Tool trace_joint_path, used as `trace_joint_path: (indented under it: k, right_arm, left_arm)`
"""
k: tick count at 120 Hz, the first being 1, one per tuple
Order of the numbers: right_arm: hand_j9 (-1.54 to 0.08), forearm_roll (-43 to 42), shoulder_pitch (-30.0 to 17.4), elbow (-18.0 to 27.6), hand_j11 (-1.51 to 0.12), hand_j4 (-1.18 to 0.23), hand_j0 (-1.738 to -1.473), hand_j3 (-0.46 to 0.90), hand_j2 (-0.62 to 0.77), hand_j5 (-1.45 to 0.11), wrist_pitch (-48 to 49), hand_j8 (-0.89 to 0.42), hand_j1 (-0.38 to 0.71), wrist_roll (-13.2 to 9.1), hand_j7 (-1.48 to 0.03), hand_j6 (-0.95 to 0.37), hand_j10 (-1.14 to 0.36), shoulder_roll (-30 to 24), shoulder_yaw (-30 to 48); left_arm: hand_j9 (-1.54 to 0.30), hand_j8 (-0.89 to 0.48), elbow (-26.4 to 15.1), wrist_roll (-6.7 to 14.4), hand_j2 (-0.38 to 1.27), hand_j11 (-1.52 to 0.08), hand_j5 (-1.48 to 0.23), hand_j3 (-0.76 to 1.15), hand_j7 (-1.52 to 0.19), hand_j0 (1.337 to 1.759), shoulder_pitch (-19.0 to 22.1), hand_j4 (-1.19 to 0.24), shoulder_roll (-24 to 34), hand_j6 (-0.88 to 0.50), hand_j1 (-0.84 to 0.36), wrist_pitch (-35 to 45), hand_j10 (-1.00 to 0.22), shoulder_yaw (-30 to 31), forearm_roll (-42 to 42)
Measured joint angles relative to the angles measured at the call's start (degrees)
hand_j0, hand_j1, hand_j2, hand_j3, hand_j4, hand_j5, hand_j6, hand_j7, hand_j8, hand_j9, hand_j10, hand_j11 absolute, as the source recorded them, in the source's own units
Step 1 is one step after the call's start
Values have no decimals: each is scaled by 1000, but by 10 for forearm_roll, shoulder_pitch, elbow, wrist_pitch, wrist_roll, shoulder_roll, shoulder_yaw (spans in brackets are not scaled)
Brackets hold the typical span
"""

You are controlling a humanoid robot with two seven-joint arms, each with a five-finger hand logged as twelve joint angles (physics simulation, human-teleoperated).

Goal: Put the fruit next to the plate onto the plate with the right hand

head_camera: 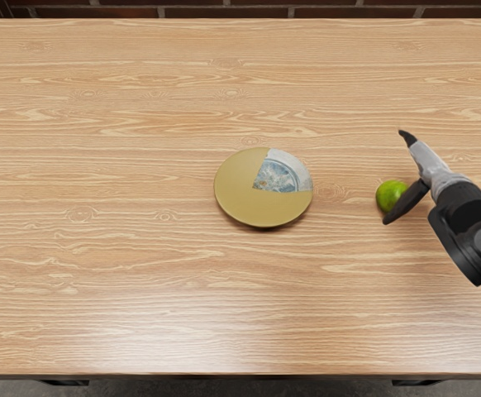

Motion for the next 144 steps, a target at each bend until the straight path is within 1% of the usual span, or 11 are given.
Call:
trace_joint_path:
  k: [15,66,87,114,144]
  right_arm:
    - [-58,0,-2,-1,-58,-46,-1658,0,-6,-58,-2,-47,-297,0,-57,-48,-46,1,-1]
    - [-304,4,-17,-1,-304,-236,-1658,0,-44,-304,-3,-237,-71,0,-304,-238,-236,-2,-3]
    - [-376,6,-19,-1,-376,-292,-1658,0,-55,-376,-3,-292,-4,0,-376,-293,-291,-1,-2]
    - [-426,8,-25,-3,-426,-330,-1658,0,-62,-426,-15,-330,42,0,-426,-331,-329,2,-2]
    - [-457,8,-29,-17,-457,-354,-1658,0,-67,-458,-21,-354,71,0,-457,-355,-354,10,-2]
  left_arm:
    - [0,-3,0,0,1,0,0,0,0,1658,0,-2,0,-3,349,0,-2,0,0]
    - [0,-3,0,0,1,0,0,0,0,1658,0,-2,0,-3,349,0,-2,0,0]
    - [0,-3,0,0,1,0,0,0,0,1658,0,-2,0,-3,349,0,-2,0,0]
    - [0,-3,0,0,1,0,0,0,0,1658,0,-2,0,-3,349,0,-2,0,0]
    - [0,-3,0,0,1,0,0,0,0,1658,0,-2,0,-3,349,0,-2,0,0]
